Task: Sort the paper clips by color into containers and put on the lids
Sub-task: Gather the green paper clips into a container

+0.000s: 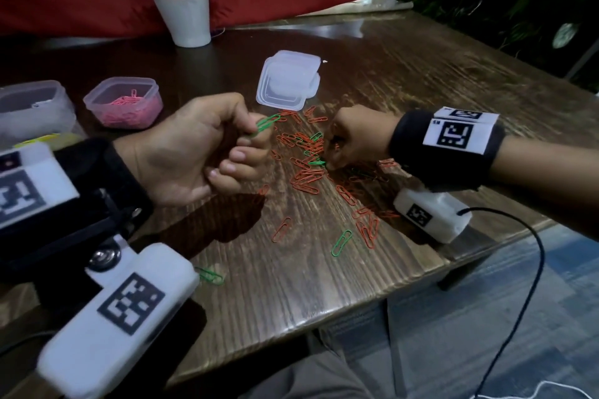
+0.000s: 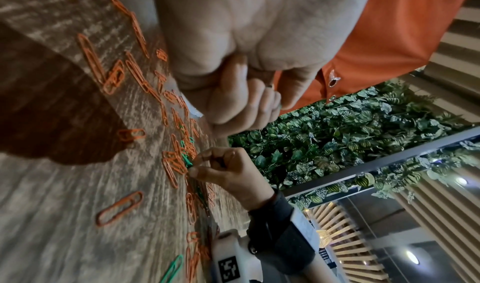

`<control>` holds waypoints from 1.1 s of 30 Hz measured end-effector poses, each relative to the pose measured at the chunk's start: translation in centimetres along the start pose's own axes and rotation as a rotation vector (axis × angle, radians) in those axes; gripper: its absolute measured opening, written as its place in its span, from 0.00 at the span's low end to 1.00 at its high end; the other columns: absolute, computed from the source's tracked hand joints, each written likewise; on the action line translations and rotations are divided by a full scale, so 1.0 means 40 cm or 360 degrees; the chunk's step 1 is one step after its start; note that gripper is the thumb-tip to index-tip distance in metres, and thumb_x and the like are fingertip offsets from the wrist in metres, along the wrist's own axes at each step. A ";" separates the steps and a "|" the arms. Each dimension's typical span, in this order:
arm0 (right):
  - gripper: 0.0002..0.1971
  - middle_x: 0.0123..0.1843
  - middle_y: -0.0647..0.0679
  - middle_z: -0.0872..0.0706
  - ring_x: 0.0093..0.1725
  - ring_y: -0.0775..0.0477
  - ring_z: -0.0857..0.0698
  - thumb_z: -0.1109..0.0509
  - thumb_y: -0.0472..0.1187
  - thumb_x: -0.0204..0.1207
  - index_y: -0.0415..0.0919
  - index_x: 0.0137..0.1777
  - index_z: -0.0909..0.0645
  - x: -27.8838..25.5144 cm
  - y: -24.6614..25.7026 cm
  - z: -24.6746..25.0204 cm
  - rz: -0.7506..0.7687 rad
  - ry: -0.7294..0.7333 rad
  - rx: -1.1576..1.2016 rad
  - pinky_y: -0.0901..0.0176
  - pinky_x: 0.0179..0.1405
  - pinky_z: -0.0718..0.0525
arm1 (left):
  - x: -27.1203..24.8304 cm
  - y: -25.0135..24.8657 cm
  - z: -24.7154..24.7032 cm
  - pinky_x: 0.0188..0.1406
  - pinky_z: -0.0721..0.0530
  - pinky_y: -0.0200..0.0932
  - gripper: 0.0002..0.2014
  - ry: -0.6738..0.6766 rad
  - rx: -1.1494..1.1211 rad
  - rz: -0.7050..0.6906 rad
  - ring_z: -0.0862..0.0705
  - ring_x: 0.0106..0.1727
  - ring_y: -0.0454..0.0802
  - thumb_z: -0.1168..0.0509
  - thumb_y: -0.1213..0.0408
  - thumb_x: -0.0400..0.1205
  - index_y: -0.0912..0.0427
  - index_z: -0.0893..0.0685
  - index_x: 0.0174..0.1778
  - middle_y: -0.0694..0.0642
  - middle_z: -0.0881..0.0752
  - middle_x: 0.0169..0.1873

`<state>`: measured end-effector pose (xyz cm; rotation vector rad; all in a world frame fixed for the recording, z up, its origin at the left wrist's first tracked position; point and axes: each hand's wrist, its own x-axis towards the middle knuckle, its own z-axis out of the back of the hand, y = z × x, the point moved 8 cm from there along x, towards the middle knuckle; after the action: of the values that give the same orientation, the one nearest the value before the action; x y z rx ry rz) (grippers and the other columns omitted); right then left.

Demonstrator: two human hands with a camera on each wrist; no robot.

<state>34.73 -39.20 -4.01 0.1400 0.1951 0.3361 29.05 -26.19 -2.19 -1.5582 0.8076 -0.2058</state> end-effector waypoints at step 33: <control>0.16 0.26 0.54 0.28 0.26 0.58 0.31 0.33 0.46 0.77 0.47 0.28 0.27 0.116 0.648 0.020 0.0553 0.0285 0.0135 0.71 0.21 0.33 | -0.334 -0.007 0.386 0.20 0.36 0.28 0.08 -0.0977 0.1896 0.0208 0.28 0.26 0.39 0.24 0.59 0.71 0.56 0.18 0.36 0.45 0.24 0.25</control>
<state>31.07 -13.50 0.36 0.2285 0.3641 0.6876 28.15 -5.88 -0.33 -0.3769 0.1762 -0.0665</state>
